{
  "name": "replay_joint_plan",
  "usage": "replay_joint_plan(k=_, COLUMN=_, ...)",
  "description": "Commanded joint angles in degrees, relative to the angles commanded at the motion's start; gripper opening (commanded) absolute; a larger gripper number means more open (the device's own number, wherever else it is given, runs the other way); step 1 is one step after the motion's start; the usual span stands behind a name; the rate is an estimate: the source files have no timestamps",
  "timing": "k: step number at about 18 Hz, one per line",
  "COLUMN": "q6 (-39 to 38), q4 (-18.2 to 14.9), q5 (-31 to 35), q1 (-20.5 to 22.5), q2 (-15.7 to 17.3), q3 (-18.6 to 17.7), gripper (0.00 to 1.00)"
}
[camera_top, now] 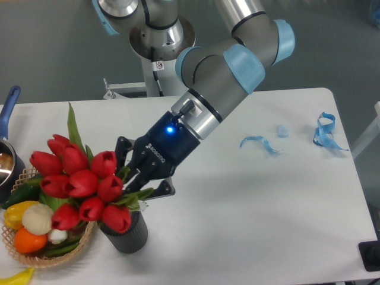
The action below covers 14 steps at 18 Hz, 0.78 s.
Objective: Insert the flowers into the vase
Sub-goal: 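Lower the tulip stems into the black vase opening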
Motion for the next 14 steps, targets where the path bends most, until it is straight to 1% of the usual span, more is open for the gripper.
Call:
replay_joint_plan(k=5, q6=0.44, q4=0.09, q5=0.0, q1=-1.67, q2=-0.96, q3=0.0, gripper=0.11)
replay_joint_plan(k=7, q6=0.61, q4=1.84, q5=0.17, q1=-1.93, q2=-1.84, q3=-0.17, gripper=0.11)
replay_joint_plan(k=9, q6=0.88, q4=2.37, q5=0.7, q1=-2.02, q2=-2.37, q3=-0.35, gripper=0.11)
replay_joint_plan(k=12, q6=3.42, q4=2.37, q5=0.88, q1=-2.02, q2=-2.29, q3=-1.49, gripper=0.11)
replay_joint_plan(k=14, q6=3.78, q4=2.37, q5=0.88, q1=-2.63, q2=-2.29, q3=-2.28, gripper=0.11)
